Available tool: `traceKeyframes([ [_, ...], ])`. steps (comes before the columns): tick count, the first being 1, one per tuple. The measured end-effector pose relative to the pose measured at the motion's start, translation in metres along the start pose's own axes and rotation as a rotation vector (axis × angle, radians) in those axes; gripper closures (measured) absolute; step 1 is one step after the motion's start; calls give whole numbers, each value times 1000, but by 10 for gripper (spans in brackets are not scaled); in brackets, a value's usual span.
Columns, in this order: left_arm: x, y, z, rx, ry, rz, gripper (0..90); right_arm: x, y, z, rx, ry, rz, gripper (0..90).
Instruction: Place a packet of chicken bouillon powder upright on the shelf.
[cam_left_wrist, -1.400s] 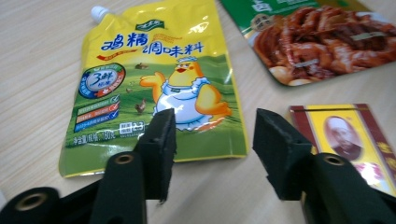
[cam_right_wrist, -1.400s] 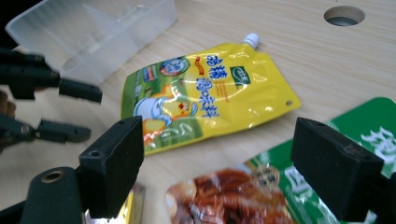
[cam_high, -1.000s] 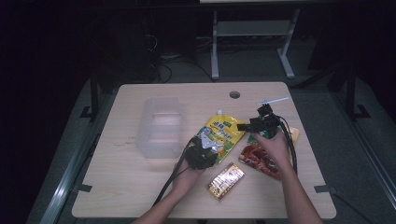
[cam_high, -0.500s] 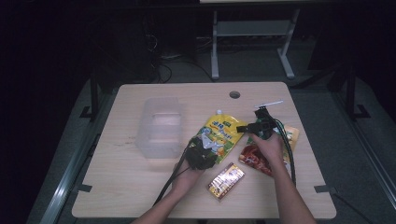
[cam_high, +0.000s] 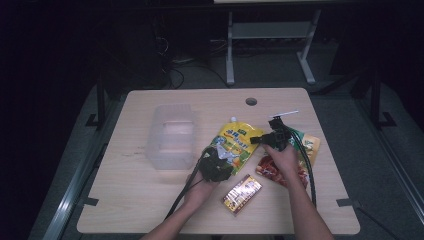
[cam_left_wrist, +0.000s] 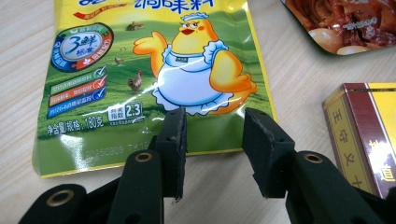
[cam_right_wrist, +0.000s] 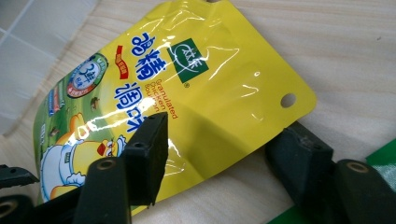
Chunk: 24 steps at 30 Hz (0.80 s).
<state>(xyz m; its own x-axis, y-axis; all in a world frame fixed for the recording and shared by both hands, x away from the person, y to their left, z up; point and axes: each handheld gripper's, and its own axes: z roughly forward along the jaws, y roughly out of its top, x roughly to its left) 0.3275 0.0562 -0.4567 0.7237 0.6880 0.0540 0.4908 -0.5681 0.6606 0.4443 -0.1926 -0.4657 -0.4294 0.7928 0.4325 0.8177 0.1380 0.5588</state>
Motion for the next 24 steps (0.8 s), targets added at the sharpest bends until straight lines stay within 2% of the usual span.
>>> traceKeyframes([
  [2,0,0,0,3,0,0,594,0,0,0,1,6,2,428],
  [5,0,0,1,4,-1,1,595,1,0,1,-10,14,3,501],
  [6,0,0,2,3,-3,1,595,2,0,0,-20,29,19,569],
  [7,0,0,2,3,-3,1,595,2,0,0,-20,29,19,569],
  [8,0,0,2,6,-2,1,595,2,1,0,-38,53,20,643],
  [10,0,0,2,8,-1,0,595,2,2,0,-43,58,23,667],
  [11,0,0,2,7,-2,0,595,3,3,1,-47,71,26,727],
  [12,0,0,3,7,-1,0,595,3,3,1,-47,71,26,727],
  [15,1,0,3,10,-2,1,595,3,2,6,-29,67,25,831],
  [17,1,0,3,11,-4,1,595,2,2,6,-27,68,31,847],
  [18,1,0,3,11,-5,1,595,1,1,7,-31,88,43,890],
  [19,1,0,3,11,-5,1,595,1,1,7,-31,88,43,890],
  [24,1,0,2,-6,-8,-11,583,6,3,3,-50,73,2,900],
])
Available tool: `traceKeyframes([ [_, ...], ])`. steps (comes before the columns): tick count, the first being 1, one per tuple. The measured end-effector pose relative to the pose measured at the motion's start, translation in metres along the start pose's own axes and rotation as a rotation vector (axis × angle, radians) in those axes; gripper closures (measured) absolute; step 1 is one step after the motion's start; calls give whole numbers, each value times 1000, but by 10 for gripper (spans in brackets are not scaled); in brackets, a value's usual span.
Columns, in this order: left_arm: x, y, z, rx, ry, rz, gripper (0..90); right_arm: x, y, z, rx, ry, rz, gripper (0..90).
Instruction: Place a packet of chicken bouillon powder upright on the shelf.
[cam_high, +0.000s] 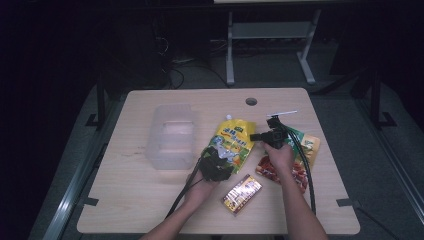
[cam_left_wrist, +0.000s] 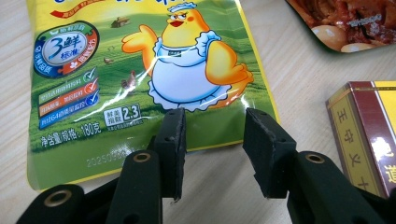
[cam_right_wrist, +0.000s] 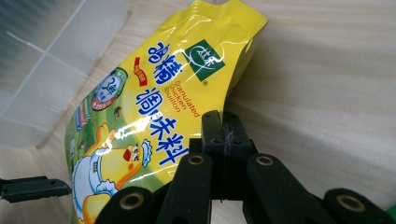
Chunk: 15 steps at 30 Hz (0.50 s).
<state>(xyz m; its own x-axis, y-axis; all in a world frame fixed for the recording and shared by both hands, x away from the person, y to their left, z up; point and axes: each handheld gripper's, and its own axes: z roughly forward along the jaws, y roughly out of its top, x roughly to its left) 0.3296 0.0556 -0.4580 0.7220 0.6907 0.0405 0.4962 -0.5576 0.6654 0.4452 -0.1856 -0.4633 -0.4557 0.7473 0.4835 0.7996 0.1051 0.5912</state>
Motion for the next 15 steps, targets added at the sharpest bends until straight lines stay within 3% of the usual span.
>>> traceKeyframes([
  [15,-1,1,-15,-40,-17,11,511,32,12,-31,-86,28,-89,900],
])
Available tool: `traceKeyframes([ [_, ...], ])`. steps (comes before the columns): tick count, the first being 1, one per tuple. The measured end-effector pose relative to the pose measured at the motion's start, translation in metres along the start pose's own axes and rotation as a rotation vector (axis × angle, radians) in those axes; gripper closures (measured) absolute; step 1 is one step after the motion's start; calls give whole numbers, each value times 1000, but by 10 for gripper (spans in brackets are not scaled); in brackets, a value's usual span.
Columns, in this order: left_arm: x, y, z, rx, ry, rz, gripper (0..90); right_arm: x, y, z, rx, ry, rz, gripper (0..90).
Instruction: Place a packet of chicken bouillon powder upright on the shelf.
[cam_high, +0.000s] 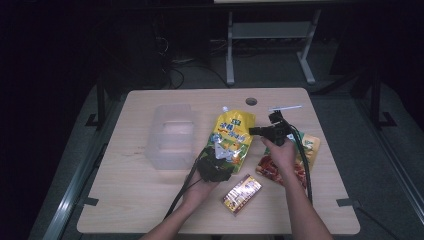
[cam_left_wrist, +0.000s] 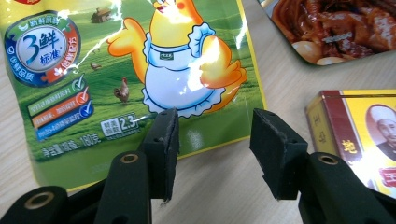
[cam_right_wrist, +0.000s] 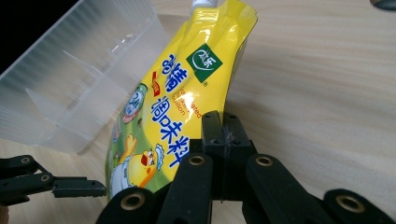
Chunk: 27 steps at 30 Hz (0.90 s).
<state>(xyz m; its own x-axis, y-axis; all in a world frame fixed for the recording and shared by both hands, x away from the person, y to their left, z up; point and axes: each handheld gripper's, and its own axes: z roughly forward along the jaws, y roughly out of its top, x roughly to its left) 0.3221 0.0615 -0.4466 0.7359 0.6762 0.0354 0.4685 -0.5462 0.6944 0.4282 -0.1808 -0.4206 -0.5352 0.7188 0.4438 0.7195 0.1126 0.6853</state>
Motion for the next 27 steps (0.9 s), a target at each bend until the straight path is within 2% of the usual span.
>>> traceKeyframes([
  [4,0,0,-4,-6,-9,6,502,14,8,-7,-7,10,-34,900],
  [5,-1,-1,-6,-18,-16,-8,498,18,11,-9,-8,10,-51,900],
  [10,-1,-4,-13,-36,-30,-5,483,36,21,-14,-3,-3,-127,900],
  [18,-6,-9,-21,-43,-50,6,456,58,30,-25,15,-15,-183,900],
  [24,-8,-12,-26,-54,-65,7,431,76,38,-34,16,-27,-246,900],
  [25,-7,-12,-30,-47,-66,19,426,79,40,-35,17,-26,-258,900],
  [27,-8,-14,-32,-57,-70,12,418,84,42,-36,15,-31,-274,900],
])
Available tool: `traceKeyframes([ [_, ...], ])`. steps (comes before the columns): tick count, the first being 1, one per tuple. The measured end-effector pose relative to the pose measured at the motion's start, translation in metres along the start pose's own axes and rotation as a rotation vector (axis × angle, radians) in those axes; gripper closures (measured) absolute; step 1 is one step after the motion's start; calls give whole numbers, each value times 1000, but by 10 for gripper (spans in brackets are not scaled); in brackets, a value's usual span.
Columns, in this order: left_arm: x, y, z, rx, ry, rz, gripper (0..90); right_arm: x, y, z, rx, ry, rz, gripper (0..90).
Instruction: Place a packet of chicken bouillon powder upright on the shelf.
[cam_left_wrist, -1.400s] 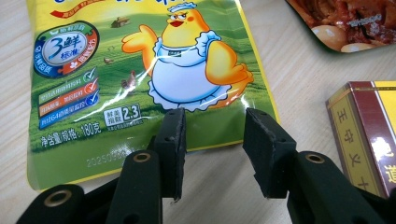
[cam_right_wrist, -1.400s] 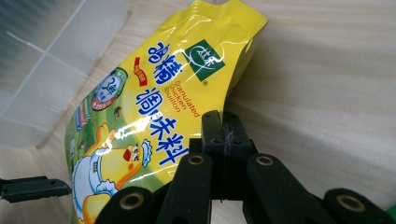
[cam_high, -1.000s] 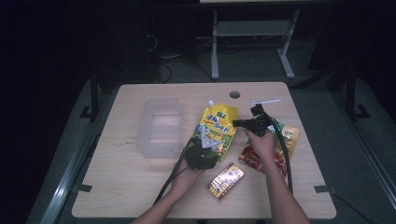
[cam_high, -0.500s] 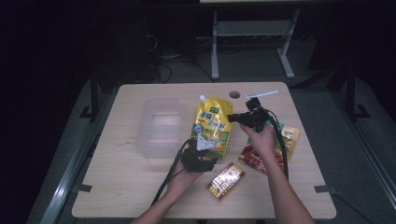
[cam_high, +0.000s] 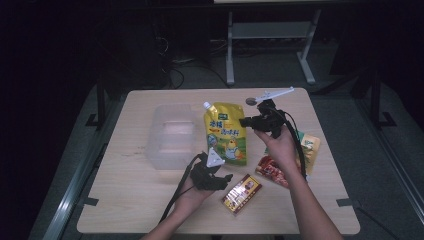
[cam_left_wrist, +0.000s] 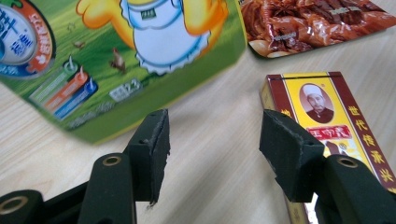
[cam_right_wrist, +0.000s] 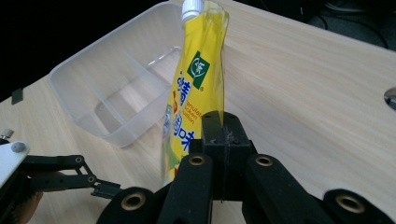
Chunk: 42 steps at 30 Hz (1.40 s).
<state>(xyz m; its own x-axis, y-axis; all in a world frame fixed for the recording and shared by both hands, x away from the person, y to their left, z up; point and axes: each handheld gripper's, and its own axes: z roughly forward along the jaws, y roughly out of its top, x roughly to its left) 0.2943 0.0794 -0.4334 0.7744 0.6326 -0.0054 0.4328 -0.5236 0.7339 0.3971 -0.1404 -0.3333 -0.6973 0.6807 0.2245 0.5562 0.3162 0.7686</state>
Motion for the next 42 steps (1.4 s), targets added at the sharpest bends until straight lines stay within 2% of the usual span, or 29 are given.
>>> traceKeyframes([
  [1,0,0,0,0,0,0,413,0,0,0,0,0,0,900],
  [2,0,-1,-2,4,0,5,406,5,6,-3,-1,-3,-29,900],
  [7,-3,-5,-10,3,-11,28,387,13,14,-7,10,-15,-58,900],
  [12,-3,-10,-13,-3,-25,22,372,16,18,-10,10,-24,-73,900],
  [13,-3,-12,-14,-3,-26,24,365,16,19,-11,10,-26,-92,900],
  [14,-3,-13,-14,-2,-28,20,361,18,20,-11,15,-26,-76,900],
  [20,-4,-18,-18,-13,-40,7,347,20,23,-14,6,-22,-79,900],
  [21,-4,-18,-19,-18,-41,9,345,20,24,-16,1,-22,-87,900],
  [23,-5,-19,-20,-20,-44,18,341,23,27,-18,-5,-8,-75,900],
  [26,-7,-20,-22,-30,-49,18,338,27,31,-21,-15,-2,-94,900],
  [34,-10,-25,-25,-34,-54,15,329,46,50,-29,-40,24,-144,900],
  [35,-9,-25,-26,-29,-54,22,328,50,54,-30,-41,27,-146,900],
  [36,-10,-26,-25,-32,-58,5,325,55,60,-31,-45,35,-154,900],
  [41,-9,-27,-27,-34,-58,7,320,66,73,-33,-60,50,-182,900],
  [42,-9,-28,-27,-28,-57,13,314,71,79,-32,-68,58,-202,900],
])
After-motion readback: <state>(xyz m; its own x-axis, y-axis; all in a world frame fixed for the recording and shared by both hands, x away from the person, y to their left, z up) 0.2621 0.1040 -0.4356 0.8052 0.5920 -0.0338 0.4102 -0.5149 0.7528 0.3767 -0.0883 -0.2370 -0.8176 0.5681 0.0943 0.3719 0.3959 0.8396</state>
